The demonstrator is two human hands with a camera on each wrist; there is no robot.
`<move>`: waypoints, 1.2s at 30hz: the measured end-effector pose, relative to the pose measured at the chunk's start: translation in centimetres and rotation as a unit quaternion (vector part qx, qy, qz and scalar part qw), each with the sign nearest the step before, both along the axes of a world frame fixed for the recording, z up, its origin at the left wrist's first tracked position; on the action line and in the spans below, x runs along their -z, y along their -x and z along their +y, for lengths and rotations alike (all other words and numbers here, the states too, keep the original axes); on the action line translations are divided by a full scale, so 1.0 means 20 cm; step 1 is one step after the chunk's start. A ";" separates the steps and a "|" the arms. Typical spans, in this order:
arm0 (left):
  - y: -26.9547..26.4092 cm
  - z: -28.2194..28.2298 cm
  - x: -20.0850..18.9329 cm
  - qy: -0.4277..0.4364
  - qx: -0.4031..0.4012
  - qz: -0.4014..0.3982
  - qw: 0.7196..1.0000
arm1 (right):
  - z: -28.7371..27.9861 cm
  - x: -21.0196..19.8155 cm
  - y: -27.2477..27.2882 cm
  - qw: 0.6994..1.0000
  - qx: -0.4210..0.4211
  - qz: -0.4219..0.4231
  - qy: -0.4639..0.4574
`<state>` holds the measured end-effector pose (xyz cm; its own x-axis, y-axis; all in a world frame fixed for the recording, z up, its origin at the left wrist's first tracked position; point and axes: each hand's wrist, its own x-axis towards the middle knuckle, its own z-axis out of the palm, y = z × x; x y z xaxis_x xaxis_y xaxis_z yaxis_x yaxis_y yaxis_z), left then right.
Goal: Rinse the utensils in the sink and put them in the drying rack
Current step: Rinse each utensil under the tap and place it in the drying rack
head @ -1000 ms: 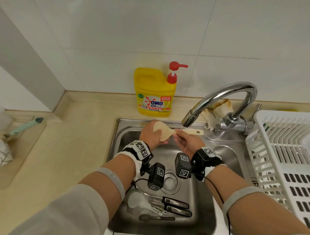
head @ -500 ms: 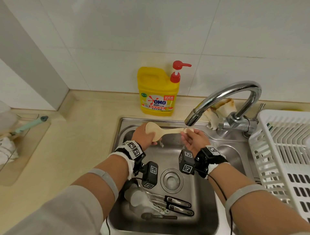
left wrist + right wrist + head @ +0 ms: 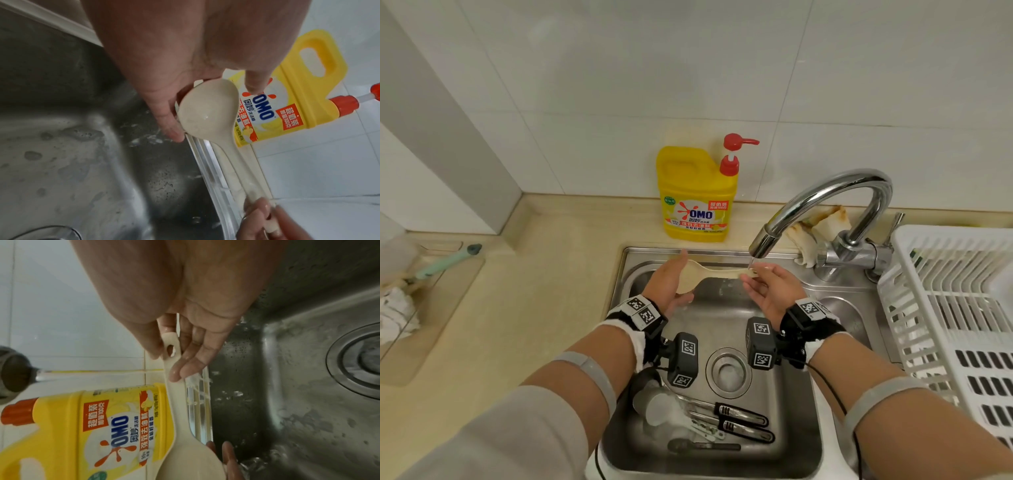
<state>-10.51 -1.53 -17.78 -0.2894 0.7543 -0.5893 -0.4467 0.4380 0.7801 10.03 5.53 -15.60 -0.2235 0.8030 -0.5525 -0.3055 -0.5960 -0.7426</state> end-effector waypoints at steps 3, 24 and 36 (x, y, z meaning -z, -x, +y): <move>-0.01 0.00 0.00 -0.005 -0.028 -0.019 0.999 | 0.00 0.01 0.01 0.999 -0.013 -0.030 -0.019; 0.00 -0.02 0.00 -0.044 0.053 0.036 0.997 | 0.02 0.03 -0.02 0.999 0.029 -0.029 -0.029; -0.24 -0.03 -0.19 -0.101 0.190 0.134 0.967 | -0.07 -0.02 -0.20 0.739 -0.349 -0.491 -0.303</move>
<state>-5.76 -2.21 -13.98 -0.0912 0.9280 -0.3613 -0.0530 0.3577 0.9323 14.05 4.09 -15.27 -0.4304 0.8477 -0.3101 0.7821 0.1787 -0.5970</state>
